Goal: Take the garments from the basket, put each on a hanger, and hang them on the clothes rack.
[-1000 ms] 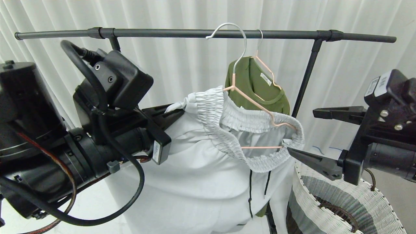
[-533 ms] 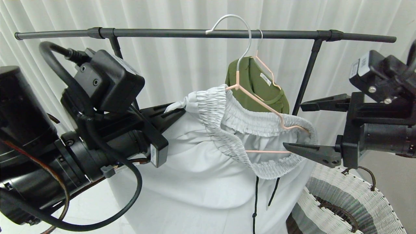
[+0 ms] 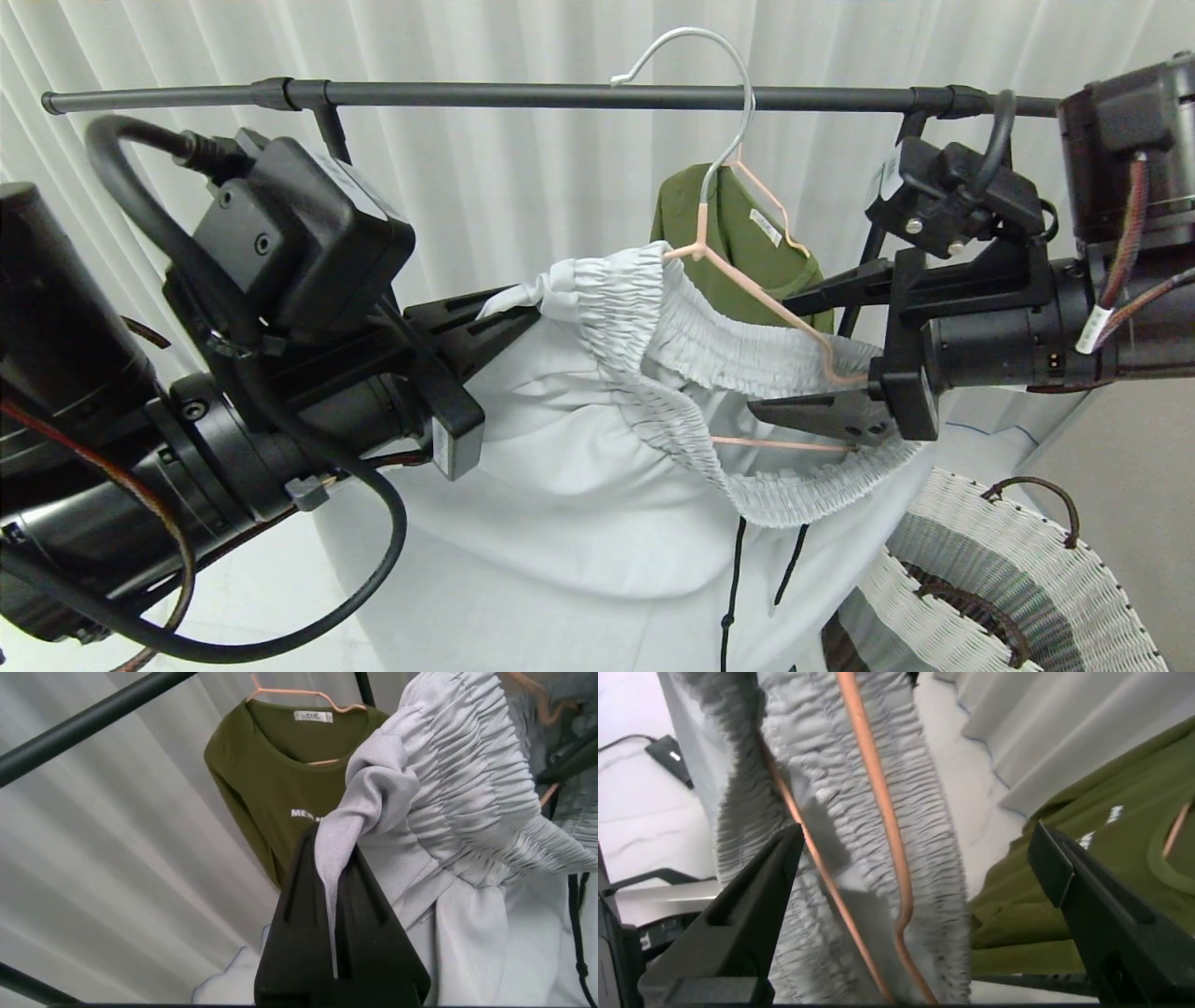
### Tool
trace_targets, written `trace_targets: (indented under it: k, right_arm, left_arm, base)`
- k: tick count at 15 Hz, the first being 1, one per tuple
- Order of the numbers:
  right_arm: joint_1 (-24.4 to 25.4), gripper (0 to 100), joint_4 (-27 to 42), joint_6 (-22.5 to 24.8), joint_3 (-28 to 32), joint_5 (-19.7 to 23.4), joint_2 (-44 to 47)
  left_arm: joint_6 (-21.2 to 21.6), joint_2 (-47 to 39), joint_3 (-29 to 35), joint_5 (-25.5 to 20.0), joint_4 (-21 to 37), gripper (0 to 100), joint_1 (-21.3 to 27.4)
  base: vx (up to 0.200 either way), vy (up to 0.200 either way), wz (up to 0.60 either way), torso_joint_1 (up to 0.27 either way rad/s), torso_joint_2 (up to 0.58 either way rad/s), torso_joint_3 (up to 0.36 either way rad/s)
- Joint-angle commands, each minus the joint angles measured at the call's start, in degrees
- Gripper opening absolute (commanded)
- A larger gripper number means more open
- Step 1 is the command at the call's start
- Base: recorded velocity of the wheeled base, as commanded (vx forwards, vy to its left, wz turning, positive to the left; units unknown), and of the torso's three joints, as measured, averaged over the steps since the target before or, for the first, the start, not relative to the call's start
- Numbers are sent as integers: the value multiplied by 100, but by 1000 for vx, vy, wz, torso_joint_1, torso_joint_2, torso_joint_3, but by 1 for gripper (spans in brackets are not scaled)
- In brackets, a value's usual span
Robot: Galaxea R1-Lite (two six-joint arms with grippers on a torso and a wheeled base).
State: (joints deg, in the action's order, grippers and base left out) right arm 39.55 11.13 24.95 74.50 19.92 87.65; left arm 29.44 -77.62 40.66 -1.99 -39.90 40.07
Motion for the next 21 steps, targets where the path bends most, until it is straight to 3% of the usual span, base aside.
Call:
trace_targets:
  k: [1,7,8,16,17,21]
  right_arm:
    - [0,100,12,1,3,3,147]
    - [9,100,284,1,21,144,191]
    - [9,0,284,1,21,144,200]
    - [-43,0,12,361,30,-76,332]
    - [-61,0,-76,484,30,-76,332]
    - [-281,0,-234,1345,30,-76,165]
  left_arm:
    - [0,-8,4,-3,0,0,1]
    - [-8,-52,4,-12,-158,0,1]
    - [-8,-52,4,-12,-158,0,1]
    - [0,-34,-5,-3,-158,0,1]
    - [0,-17,-14,-3,-158,100,1]
    - [0,54,-225,-3,-158,100,-8]
  base:
    - [0,0,0,0,0,0]
    - [0,0,0,0,0,0]
    - [0,0,0,0,0,0]
    - [0,0,0,0,0,0]
    - [0,0,0,0,0,0]
    - [0,0,0,0,0,0]
